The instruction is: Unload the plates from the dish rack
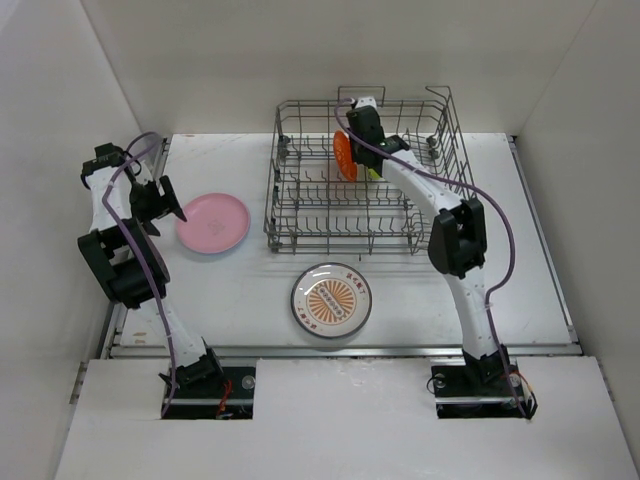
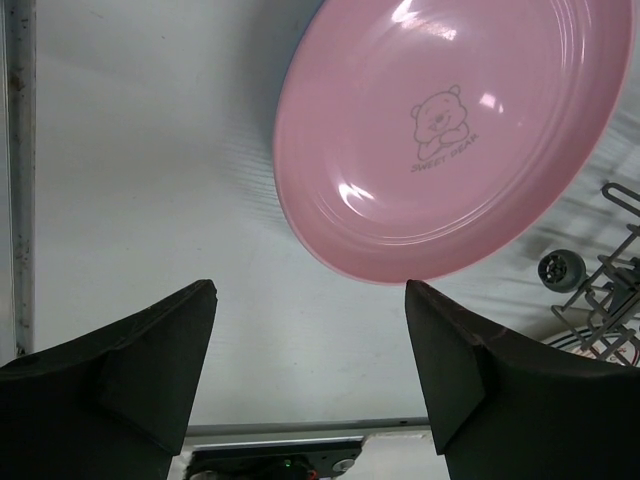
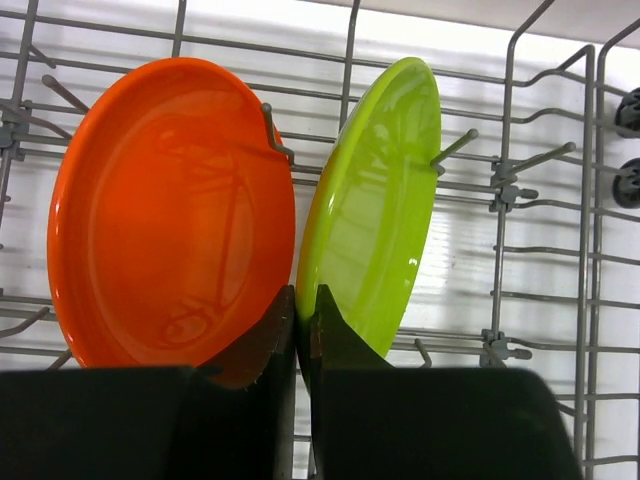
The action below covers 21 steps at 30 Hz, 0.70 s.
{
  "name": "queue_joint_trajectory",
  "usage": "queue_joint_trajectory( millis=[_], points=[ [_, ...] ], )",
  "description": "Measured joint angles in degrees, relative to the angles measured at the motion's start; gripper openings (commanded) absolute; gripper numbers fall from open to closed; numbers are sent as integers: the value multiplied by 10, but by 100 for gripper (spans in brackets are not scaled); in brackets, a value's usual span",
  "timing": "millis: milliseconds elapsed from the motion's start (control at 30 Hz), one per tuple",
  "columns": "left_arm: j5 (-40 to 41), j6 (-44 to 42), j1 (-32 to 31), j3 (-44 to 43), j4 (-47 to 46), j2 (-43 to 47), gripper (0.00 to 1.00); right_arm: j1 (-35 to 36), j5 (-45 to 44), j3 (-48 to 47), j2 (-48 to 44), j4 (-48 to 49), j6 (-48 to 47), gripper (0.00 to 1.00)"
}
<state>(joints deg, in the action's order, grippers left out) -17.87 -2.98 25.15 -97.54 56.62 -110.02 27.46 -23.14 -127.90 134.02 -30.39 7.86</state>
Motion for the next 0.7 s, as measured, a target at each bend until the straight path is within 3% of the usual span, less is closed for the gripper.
queue_joint_trajectory(
  millis=[200,400,700],
  points=[
    [-7,0,0,0,1,0,72,2,-3,16,-21,10,-23,0],
    [-21,0,0,0,0,2,72,10,-19,87,-143,78,-47,0],
    [-42,0,0,0,0,48,72,17,-38,94,-260,168,-115,0]
  ],
)
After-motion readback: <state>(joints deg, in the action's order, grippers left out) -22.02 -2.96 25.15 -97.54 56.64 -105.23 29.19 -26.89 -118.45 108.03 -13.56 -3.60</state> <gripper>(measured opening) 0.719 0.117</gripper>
